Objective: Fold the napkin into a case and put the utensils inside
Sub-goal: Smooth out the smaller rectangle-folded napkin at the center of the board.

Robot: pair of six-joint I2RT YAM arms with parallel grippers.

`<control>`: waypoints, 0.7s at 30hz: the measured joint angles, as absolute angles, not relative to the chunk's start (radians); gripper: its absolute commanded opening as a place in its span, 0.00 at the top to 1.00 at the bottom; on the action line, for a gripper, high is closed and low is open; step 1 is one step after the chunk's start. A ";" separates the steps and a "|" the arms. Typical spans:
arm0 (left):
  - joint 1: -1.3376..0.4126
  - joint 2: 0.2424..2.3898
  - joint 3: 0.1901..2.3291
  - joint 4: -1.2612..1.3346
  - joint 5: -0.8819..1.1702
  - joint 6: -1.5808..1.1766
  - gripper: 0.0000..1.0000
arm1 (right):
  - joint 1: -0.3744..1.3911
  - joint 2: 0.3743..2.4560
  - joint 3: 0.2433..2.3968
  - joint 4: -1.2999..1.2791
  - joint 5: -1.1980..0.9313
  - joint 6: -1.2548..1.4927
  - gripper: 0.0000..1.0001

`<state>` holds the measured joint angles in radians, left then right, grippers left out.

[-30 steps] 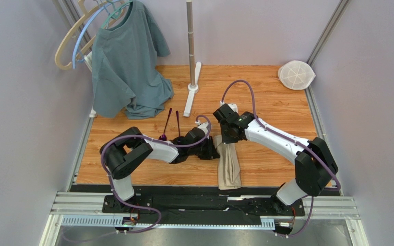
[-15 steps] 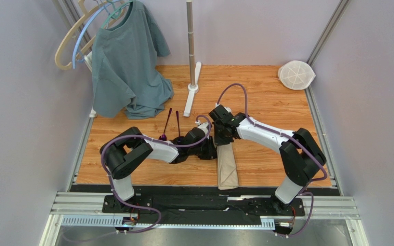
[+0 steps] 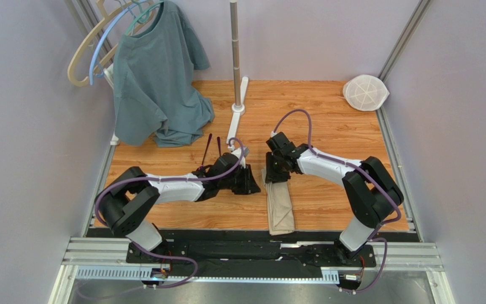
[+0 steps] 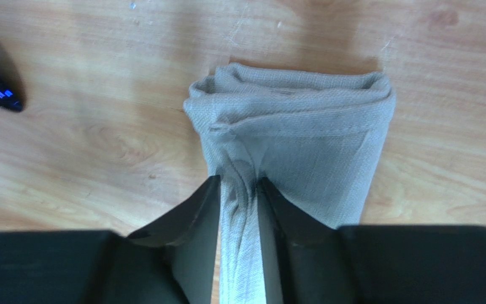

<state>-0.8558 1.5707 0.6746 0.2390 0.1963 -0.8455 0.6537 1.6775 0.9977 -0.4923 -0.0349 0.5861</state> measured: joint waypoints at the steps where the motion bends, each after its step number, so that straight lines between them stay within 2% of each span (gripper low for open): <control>1: -0.837 1.560 0.676 0.235 0.210 -0.844 0.75 | 0.649 1.666 0.987 -0.484 -0.052 0.582 0.61; 4: -0.785 1.551 0.698 0.208 0.251 -0.839 0.78 | 0.632 1.624 0.957 -0.461 -0.111 0.578 0.57; 12: -0.739 1.624 0.872 0.199 0.345 -0.850 0.83 | 0.585 1.508 0.847 -0.382 -0.269 0.596 0.54; 16: -0.737 1.690 0.933 0.228 0.391 -0.870 0.84 | 0.559 1.465 0.784 -0.347 -0.324 0.605 0.58; 21: -0.737 1.815 0.998 0.262 0.464 -0.900 0.85 | 0.538 1.463 0.719 -0.277 -0.387 0.618 0.70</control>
